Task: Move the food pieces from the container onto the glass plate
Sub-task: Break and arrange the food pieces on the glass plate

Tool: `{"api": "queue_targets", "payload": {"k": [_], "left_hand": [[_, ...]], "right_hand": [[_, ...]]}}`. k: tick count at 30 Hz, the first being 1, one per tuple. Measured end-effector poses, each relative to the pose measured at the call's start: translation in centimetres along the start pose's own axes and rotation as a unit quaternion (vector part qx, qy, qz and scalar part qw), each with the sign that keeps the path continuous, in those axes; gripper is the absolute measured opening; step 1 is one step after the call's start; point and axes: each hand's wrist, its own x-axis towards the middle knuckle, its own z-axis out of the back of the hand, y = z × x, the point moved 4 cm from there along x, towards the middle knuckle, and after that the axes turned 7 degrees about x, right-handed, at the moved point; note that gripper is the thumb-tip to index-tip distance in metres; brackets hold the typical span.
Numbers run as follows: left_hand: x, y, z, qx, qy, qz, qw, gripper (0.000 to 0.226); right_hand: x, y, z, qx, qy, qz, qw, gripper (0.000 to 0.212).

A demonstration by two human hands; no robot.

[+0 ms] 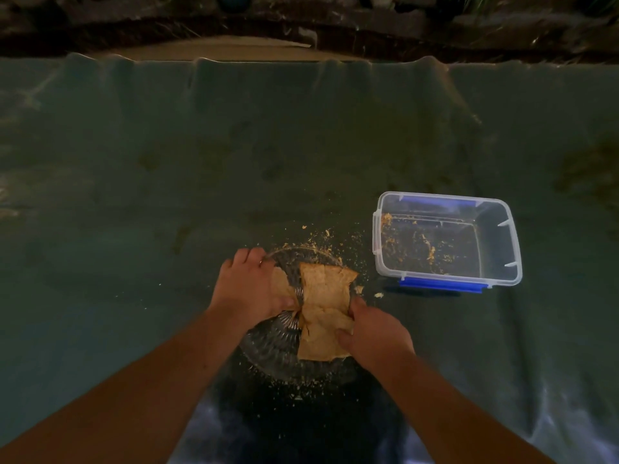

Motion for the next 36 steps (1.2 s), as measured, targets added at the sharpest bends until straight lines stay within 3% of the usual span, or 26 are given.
{"api": "queue_targets", "payload": {"k": [6,11,14,19,22,26,32,36], "left_hand": [[-0.9,-0.4,-0.5,-0.038,-0.018,0.006,0.999,0.077],[-2.4,0.7,-1.3,-0.019,0.003,0.098,0.995,0.111],[-2.3,1.3,-1.6,-0.079,0.032,0.118,0.989,0.113],[-1.7,2.1,-1.5,-0.115,0.028,0.123,0.985,0.092],[-1.4,2.5,-1.8,-0.189,0.041,0.115,0.974,0.061],[-0.6,2.9,-1.7,-0.308,0.058,0.114,0.943,0.020],[-0.6,2.9,-2.1,-0.303,0.108,0.069,0.944,0.021],[-1.3,2.6,-2.9,-0.269,0.127,0.040,0.954,0.027]], "right_hand": [[-0.1,0.3,0.0,0.002,-0.003,-0.002,1.000,0.052],[-0.2,0.3,-0.1,0.002,-0.003,-0.007,1.000,0.053],[-0.2,0.3,0.0,-0.002,0.000,-0.005,1.000,0.054],[-0.3,0.2,0.0,-0.001,-0.004,0.001,1.000,0.060],[-0.4,0.2,0.1,0.001,-0.007,0.003,1.000,0.064],[-0.7,0.1,0.2,0.008,-0.006,0.010,1.000,0.051],[-0.9,0.4,0.2,0.048,-0.007,0.034,0.998,0.032],[-1.3,0.6,-0.8,0.043,0.058,0.070,0.995,0.021]]}}
